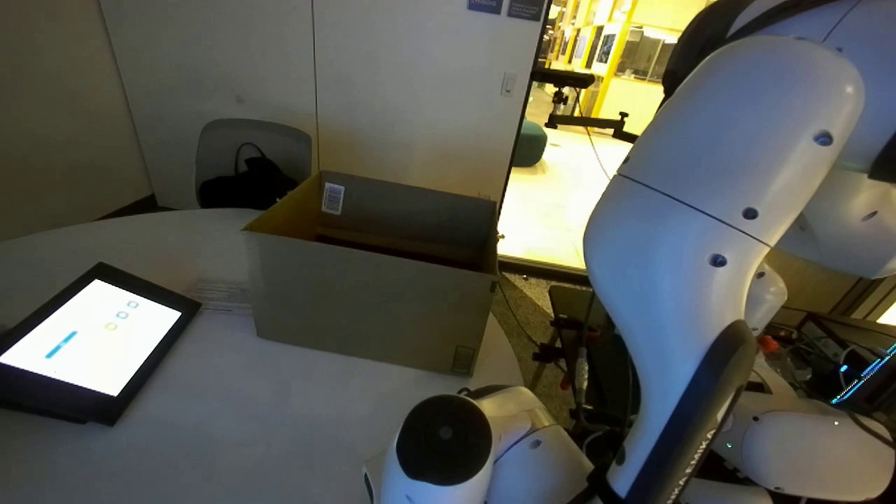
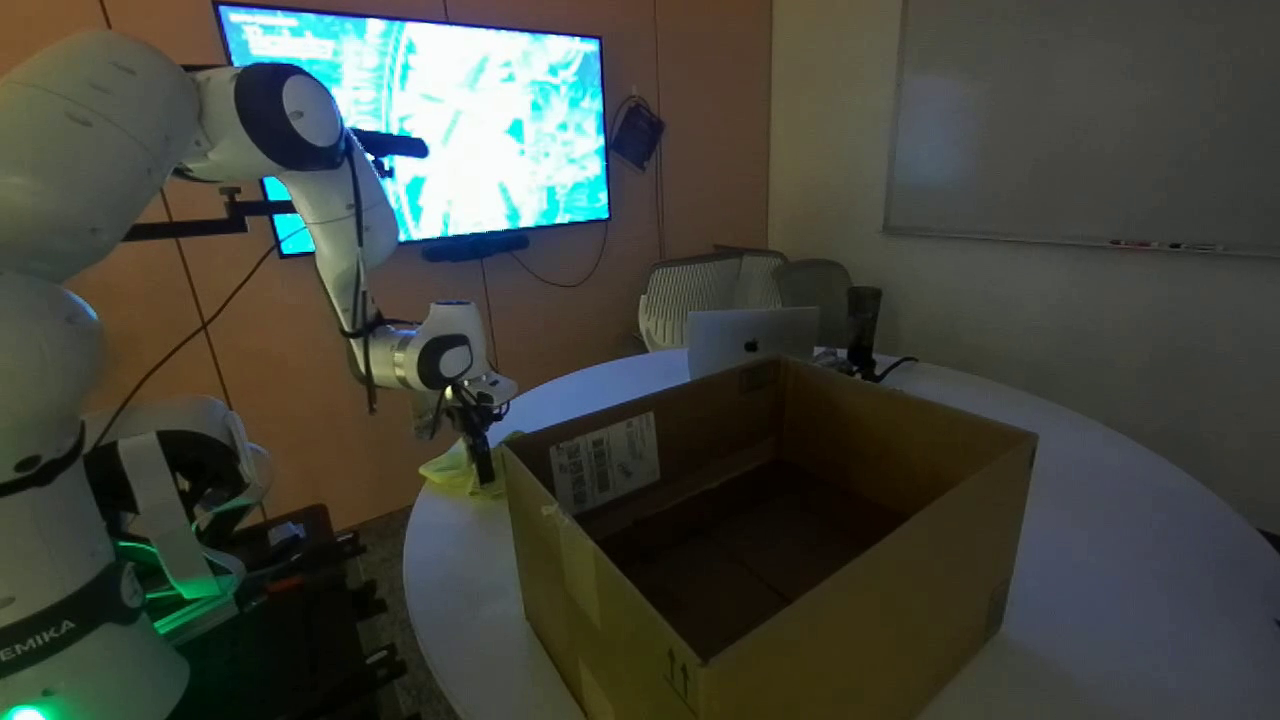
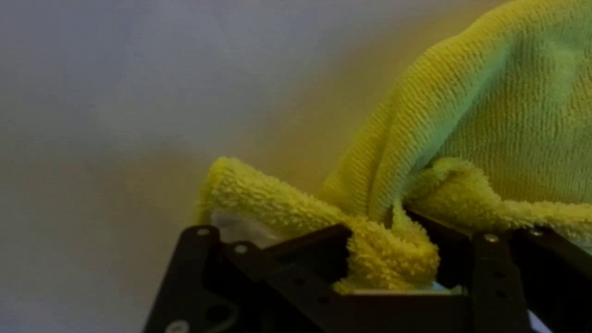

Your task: Pick up the pen and put it in the middle of the towel. Fold the towel and put it in the box.

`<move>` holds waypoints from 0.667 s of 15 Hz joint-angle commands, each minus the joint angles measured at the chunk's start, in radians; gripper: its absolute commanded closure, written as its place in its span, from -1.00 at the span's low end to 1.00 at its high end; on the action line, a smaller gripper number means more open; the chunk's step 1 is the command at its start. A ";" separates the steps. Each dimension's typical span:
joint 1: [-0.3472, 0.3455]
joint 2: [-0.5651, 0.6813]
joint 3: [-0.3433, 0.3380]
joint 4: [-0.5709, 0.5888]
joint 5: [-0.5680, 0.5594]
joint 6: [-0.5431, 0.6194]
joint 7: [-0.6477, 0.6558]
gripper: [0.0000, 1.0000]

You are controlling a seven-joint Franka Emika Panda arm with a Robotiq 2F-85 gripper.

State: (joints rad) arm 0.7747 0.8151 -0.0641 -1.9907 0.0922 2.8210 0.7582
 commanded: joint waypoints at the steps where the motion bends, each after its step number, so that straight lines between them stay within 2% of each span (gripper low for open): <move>1: 0.000 -0.031 -0.025 -0.047 -0.015 -0.009 0.005 0.91; 3: -0.029 -0.081 -0.018 -0.085 -0.018 -0.013 -0.030 1.00; 6: -0.073 -0.178 -0.034 -0.156 -0.028 -0.004 -0.071 0.93; 10: -0.112 -0.340 -0.095 -0.247 -0.088 -0.006 -0.111 0.93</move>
State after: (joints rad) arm 0.6885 0.6323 -0.1273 -2.1269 0.0575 2.8168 0.6774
